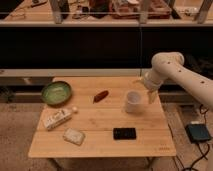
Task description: Place the ceramic cup in the ceramic bowl
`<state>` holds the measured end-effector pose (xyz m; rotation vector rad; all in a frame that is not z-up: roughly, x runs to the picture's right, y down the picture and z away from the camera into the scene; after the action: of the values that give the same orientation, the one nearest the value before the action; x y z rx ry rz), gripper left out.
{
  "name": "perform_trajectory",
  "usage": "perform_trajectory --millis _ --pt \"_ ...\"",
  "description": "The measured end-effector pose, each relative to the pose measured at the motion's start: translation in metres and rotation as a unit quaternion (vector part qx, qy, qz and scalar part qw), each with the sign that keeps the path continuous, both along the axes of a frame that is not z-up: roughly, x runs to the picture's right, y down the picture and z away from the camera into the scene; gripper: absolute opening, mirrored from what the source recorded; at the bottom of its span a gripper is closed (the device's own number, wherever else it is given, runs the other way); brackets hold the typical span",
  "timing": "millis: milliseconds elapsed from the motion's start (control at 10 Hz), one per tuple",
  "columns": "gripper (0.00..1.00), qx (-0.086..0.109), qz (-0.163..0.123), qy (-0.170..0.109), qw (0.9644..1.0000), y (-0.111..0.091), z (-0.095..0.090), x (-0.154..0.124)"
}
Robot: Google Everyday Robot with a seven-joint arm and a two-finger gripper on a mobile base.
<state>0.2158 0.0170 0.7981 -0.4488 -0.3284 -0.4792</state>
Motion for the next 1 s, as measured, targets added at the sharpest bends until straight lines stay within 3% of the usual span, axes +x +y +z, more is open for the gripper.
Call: perform_trajectory --millis 500,1000 --pt "0.8 -0.03 -0.001 -0.007 0.9995 0.031 0.003 -0.008" --pt "0.8 -0.035 -0.009 -0.028 0.999 0.052 -0.005 -0.015"
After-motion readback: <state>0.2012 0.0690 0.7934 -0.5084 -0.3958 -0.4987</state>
